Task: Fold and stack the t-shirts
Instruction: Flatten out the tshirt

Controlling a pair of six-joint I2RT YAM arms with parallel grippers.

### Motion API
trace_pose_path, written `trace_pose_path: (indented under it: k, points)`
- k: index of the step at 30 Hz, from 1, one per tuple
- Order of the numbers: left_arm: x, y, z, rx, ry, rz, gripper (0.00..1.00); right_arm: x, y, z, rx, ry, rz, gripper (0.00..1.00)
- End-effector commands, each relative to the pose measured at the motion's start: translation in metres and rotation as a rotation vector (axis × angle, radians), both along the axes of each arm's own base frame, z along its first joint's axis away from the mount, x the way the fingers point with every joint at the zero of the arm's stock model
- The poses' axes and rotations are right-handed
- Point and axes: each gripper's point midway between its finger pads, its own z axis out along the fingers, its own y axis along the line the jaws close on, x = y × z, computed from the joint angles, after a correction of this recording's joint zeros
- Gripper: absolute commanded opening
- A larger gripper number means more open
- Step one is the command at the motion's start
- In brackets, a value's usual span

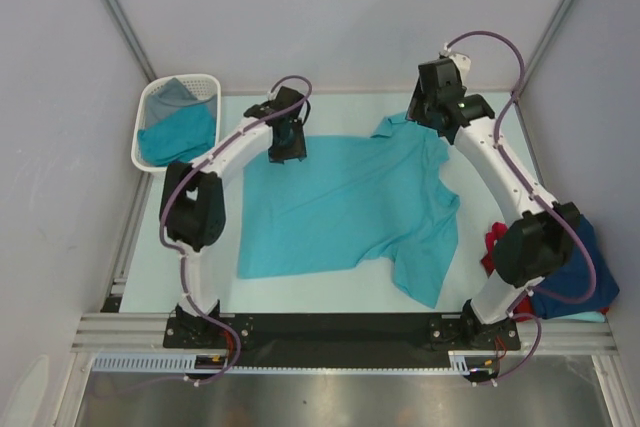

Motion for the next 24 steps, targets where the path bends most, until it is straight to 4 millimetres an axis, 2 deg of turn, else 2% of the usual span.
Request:
trace_pose_path:
  k: [1,2,3,4,6,7,13,24]
  points:
    - [0.031,0.014,-0.026,-0.006,0.063,0.033,0.52,-0.021,-0.009,-0.023,-0.049,0.060,-0.028,0.59]
    - [0.035,0.015,-0.039,0.002,0.084,0.034,0.52,-0.025,-0.010,-0.014,-0.040,0.030,-0.027,0.59]
    - [0.039,0.016,-0.043,0.007,0.087,0.035,0.51,-0.028,-0.009,-0.015,-0.036,0.029,-0.021,0.59]
    - [0.048,0.013,-0.038,-0.002,0.073,0.033,0.51,-0.033,-0.008,-0.020,-0.038,0.036,-0.011,0.59]
    - [0.056,0.013,-0.048,0.011,0.079,0.030,0.50,-0.039,-0.006,-0.017,-0.035,0.025,-0.001,0.59]
    - [0.064,0.013,-0.041,0.013,0.052,0.028,0.50,-0.042,-0.005,-0.021,-0.040,0.034,0.007,0.59]
    - [0.088,0.026,-0.041,0.034,0.030,0.048,0.55,-0.057,0.001,-0.026,-0.049,0.050,0.033,0.59]
    - [0.093,0.049,-0.069,0.073,0.095,0.077,0.52,-0.064,0.008,-0.024,-0.042,0.036,0.063,0.59]
